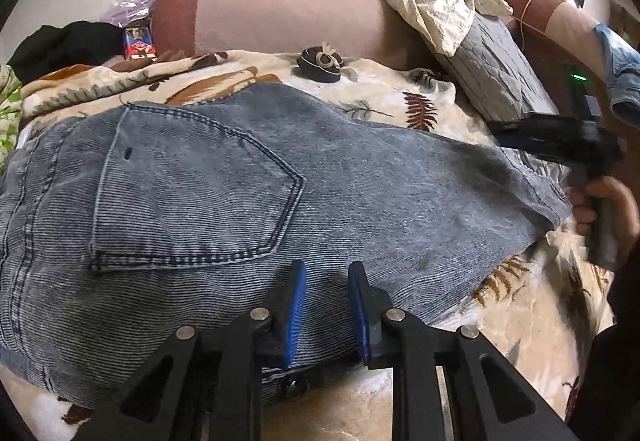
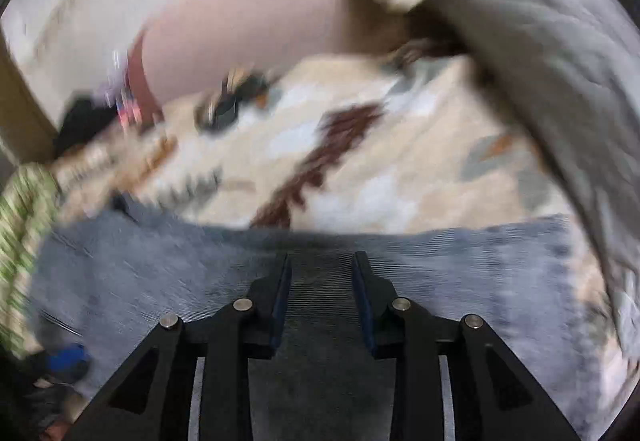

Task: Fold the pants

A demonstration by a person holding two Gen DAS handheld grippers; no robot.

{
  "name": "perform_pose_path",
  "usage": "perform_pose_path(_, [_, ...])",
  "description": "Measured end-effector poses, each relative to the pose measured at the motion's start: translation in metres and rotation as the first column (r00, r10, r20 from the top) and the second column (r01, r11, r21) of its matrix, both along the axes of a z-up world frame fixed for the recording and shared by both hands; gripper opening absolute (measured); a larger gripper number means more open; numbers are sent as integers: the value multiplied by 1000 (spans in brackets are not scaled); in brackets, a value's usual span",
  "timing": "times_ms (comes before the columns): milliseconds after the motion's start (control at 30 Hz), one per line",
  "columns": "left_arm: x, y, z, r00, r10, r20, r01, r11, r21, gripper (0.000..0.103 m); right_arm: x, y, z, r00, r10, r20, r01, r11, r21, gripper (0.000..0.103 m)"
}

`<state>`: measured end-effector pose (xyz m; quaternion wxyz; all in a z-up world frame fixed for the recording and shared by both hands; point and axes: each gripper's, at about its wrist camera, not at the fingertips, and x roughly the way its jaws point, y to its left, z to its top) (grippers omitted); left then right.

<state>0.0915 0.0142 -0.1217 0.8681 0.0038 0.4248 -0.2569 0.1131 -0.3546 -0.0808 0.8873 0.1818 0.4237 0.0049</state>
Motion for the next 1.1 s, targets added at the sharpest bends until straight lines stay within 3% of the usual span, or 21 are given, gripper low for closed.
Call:
perform_pose_path(33, [-1, 1, 1, 1000, 0, 5, 0, 1000, -3, 24, -15, -15, 9, 1000, -27, 14, 26, 998, 49, 47])
perform_pose_path(167, [-10, 3, 7, 999, -17, 42, 18, 1000, -20, 25, -95, -72, 35, 987, -133, 93, 111, 970, 216, 57])
perform_pose_path(267, [-18, -1, 12, 996, -44, 77, 46, 999, -20, 27, -154, -109, 34, 961, -242, 130, 178, 909, 377, 59])
perform_pose_path(300, [-21, -3, 13, 995, -56, 83, 57, 998, -13, 30, -169, -119, 29, 952, -279, 126, 202, 882, 426, 59])
perform_pose_path(367, [-28, -10, 14, 994, -71, 87, 72, 997, -8, 54, -187, -131, 20, 943, -313, 110, 222, 843, 490, 59])
perform_pose_path(467, [-33, -21, 18, 996, -52, 70, 54, 998, -25, 59, -192, -137, 1, 952, -302, 51, 231, 816, 529, 59])
perform_pose_path(600, [-33, -58, 30, 995, -73, 69, 71, 997, 24, 59, -184, -134, -20, 957, -289, -30, 255, 788, 560, 59])
perform_pose_path(700, [-26, -100, 50, 992, -110, 67, 108, 994, 34, 62, -177, -133, -30, 952, -300, -55, 274, 761, 588, 59])
perform_pose_path(767, [-22, -135, 67, 982, -157, 102, 149, 985, 85, 66, -173, -132, -36, 947, -311, -84, 300, 758, 579, 59])
perform_pose_path(867, [-11, -180, 82, 959, -244, 140, 217, 958, 186, 67, -166, -131, -47, 941, -309, -138, 328, 737, 590, 59])
perform_pose_path(967, [0, -218, 89, 941, -311, 130, 276, 932, 234, 67, -165, -133, -51, 934, -321, -155, 349, 737, 579, 59])
perform_pose_path(1100, [16, -265, 88, 922, -375, 98, 337, 900, 275, 67, -167, -142, -60, 928, -339, -153, 357, 697, 622, 59])
